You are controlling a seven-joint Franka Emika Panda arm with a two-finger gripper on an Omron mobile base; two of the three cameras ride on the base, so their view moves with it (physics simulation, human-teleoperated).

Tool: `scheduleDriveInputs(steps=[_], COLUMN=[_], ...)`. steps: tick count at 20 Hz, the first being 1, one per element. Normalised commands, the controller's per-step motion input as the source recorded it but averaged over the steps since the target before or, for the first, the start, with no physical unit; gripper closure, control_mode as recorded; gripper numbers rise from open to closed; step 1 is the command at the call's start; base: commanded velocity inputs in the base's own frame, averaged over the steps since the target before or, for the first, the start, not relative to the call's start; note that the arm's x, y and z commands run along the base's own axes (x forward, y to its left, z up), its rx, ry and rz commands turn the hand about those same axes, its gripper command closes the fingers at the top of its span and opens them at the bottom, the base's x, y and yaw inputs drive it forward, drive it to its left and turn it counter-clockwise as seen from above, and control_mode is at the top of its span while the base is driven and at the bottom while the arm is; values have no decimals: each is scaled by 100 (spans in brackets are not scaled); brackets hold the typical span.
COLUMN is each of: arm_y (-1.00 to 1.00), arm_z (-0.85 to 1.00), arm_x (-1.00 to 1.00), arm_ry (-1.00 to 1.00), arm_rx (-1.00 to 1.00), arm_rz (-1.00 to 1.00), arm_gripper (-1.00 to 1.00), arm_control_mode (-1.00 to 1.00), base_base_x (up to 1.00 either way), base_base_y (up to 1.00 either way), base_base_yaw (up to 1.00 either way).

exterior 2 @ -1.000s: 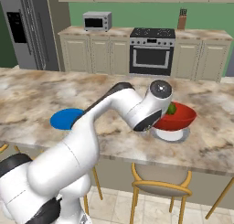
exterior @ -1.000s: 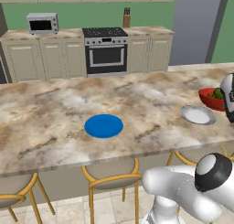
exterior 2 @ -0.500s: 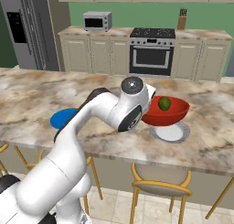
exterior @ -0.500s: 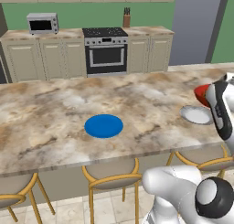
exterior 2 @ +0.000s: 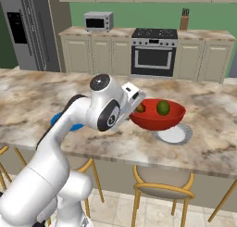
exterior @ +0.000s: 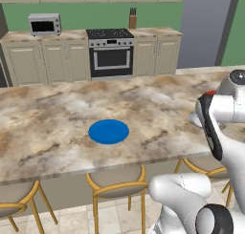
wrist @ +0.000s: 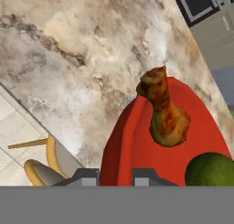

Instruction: Pick the chicken drumstick and lime from their plates and place them in the bowl. Then put the bowl in the fridge.

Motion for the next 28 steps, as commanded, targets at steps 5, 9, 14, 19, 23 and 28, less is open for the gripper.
scheduleDriveInputs(steps=[5,9,14,19,23,28], arm_y=[45,41,36,21,11,2], arm_z=[0,0,0,0,0,0], arm_x=[-5,0,3,12,10,1], arm_ry=[-19,-22,-13,0,0,0], arm_rx=[0,0,1,0,0,0], arm_rz=[-38,-33,-24,-7,-7,-2], arm_gripper=[100,100,100,100,100,100], arm_control_mode=[-100,-100,-100,-100,-100,-100], base_base_x=[0,0,0,0,0,0], base_base_y=[0,0,0,0,0,0], base_base_yaw=[0,0,0,0,0,0])
